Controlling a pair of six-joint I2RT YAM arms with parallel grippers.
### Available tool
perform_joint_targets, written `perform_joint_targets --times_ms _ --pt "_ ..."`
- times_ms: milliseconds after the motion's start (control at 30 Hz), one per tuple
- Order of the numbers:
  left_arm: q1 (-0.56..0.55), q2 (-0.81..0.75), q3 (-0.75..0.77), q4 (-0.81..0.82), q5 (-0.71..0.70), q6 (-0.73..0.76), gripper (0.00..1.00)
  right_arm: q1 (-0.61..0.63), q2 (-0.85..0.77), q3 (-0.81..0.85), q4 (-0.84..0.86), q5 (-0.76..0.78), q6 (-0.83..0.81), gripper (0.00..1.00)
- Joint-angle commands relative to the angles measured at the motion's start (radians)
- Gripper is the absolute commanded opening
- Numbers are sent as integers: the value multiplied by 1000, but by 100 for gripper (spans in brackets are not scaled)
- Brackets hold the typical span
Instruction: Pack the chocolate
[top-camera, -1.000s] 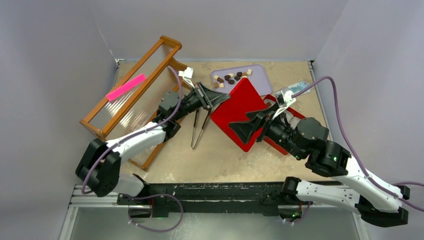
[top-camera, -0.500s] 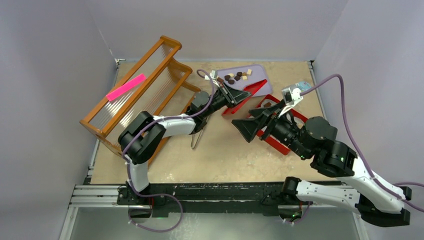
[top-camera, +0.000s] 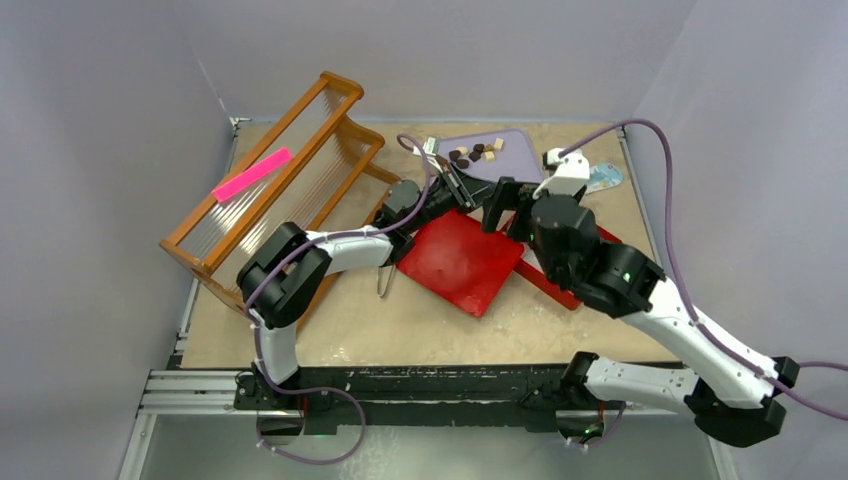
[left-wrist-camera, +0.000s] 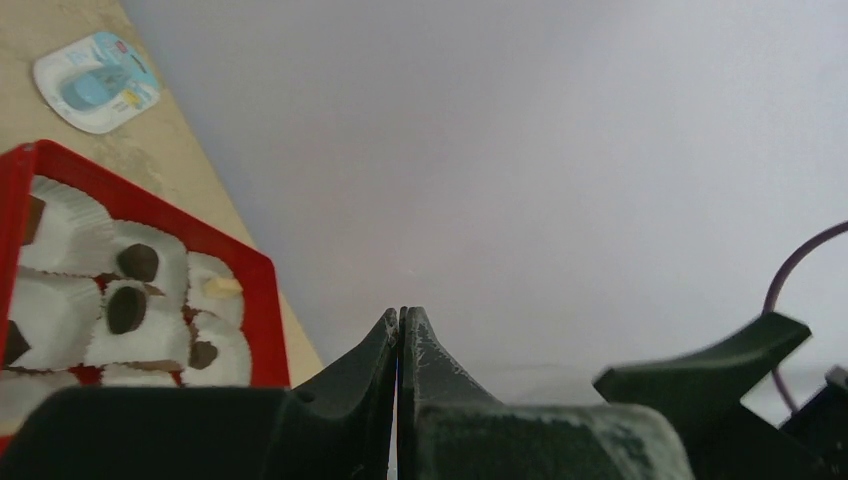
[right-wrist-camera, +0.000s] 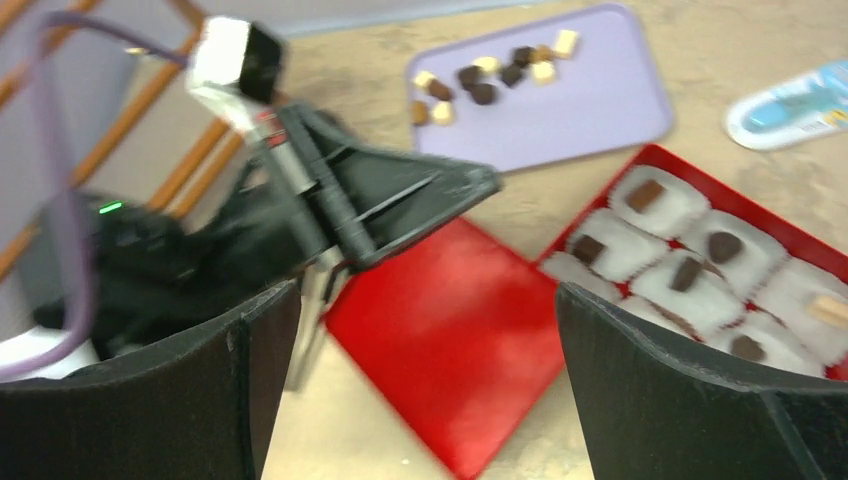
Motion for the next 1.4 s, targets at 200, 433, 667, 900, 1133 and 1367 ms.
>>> perform_joint_targets --times_ms 200,433,667,900,1133,1367 --pt "-30 -296 -12 -693 -175 634 16 -173 -65 -24 -25 -146 36 99" --pt "-47 -384 -35 -1011 -334 825 39 -173 -127 -173 -64 -254 124 92" --pt "-42 -513 -81 -1175 -432 853 54 -174 -64 -334 -142 -397 316 72" --pt "-42 -719 -108 -1260 -532 946 84 -173 90 -351 -363 -379 809 59" --pt "-42 -917 -171 -1310 -560 1030 90 -173 206 -395 -327 -464 1001 48" --pt "-43 -1017 -213 -1333 -503 1041 93 -174 299 -439 -250 -492 1100 43"
